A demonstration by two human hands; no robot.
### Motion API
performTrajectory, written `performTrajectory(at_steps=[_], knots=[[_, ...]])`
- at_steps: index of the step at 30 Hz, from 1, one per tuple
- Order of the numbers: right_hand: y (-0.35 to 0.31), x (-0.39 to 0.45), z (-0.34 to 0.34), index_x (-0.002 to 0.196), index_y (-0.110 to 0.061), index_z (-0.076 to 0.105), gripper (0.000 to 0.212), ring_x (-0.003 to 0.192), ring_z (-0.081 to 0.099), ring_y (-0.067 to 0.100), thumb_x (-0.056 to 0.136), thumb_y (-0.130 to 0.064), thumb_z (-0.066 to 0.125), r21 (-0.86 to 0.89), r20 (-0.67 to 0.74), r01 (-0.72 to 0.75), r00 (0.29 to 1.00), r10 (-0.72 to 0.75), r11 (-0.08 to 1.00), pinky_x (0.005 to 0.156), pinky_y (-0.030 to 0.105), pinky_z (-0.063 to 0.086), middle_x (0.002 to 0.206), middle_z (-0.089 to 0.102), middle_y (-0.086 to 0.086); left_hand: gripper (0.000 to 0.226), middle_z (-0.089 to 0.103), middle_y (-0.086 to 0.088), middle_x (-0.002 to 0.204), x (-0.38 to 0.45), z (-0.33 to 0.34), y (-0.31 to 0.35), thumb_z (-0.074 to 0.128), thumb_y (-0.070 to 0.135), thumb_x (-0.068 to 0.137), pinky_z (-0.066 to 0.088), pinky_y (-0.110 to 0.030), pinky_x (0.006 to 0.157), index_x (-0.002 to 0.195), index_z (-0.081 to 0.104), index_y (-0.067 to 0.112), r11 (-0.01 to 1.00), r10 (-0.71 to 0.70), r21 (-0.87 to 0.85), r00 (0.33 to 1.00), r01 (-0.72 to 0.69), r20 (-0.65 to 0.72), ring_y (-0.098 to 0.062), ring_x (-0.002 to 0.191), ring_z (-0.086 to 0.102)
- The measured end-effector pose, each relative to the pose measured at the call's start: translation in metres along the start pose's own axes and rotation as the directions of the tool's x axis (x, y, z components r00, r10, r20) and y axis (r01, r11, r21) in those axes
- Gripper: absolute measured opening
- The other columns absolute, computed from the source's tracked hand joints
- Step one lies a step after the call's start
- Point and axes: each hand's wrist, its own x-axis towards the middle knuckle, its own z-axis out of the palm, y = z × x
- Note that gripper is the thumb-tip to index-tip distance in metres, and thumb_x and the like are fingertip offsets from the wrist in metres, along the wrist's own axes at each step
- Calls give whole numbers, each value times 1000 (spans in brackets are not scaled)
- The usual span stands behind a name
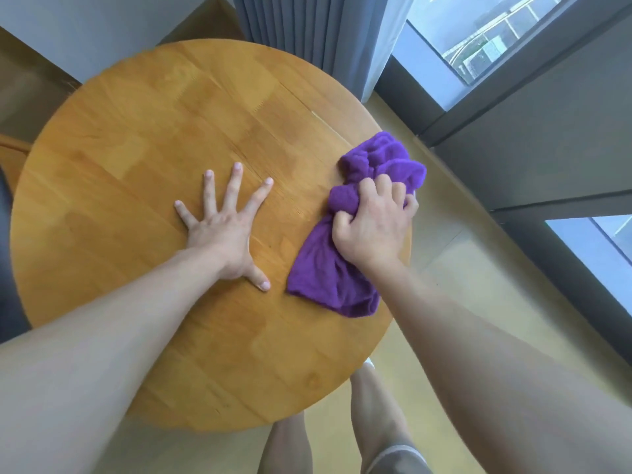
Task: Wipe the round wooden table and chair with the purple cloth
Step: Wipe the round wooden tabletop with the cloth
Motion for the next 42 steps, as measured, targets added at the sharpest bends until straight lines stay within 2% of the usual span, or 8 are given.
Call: performTrajectory(at_steps=[2,5,11,19,26,31,38,42], knots=[[-14,-43,6,88,-17,50,26,97,44,29,66,-30,57,80,-19,-113,993,115,990,98,50,34,97,49,3,172,-60,6,146,-1,0,0,94,69,35,5,-80,113,142,-39,54,1000,3,3,1000,-3,6,-39,146,-40],[-7,-116,8,91,-16,52,32,98,47,30,65,-31,63,55,120,188,974,-193,981,98,52,35,99,49,3,173,-62,4,144,0,2,-1,93,71,35,6,-81,112,140,-42,53,1000,3,12,1000,-3,14,-41,144,-41],[28,-42,-3,88,-18,54,35,85,46,27,61,-41,57,157,331,819,484,-810,553,93,49,33,92,50,1,175,-62,4,144,6,1,-5,94,69,32,3,-83,110,134,-47,54,1000,-2,-29,1000,1,-9,-40,142,-44],[-78,105,12,82,-16,58,27,91,50,31,68,-37,50,-22,135,547,831,-540,837,86,46,34,86,54,2,171,-60,5,146,8,11,-7,94,69,30,3,-83,110,152,-24,49,1000,-13,-16,999,13,-47,-39,143,-44],[-85,120,12,81,-22,48,19,93,45,27,69,-37,46,24,183,569,806,-563,822,91,47,32,85,44,-6,153,-43,14,158,6,15,-14,92,67,47,6,-80,115,153,-16,50,994,16,-104,985,-34,-173,-31,151,-33],[-88,88,9,84,-18,54,27,94,46,28,69,-39,46,-20,237,513,837,-494,858,91,49,36,89,50,-2,158,-44,2,158,20,1,-36,91,67,48,8,-76,115,144,-34,56,894,-348,-353,925,277,-155,-48,150,-25],[-78,96,10,74,-17,57,29,81,50,30,65,-41,46,0,323,812,552,-768,584,79,44,34,77,54,2,160,-60,1,145,29,1,-45,89,68,50,8,-79,113,134,-48,56,886,-335,-362,940,290,-65,-50,146,-34],[-137,124,10,75,-24,55,30,95,54,27,73,-47,37,-67,491,760,589,-642,646,90,48,30,89,66,0,161,-57,0,149,23,-1,-43,86,75,46,12,-78,115,141,-42,52,894,-310,-358,949,270,-60,-50,147,-32]])
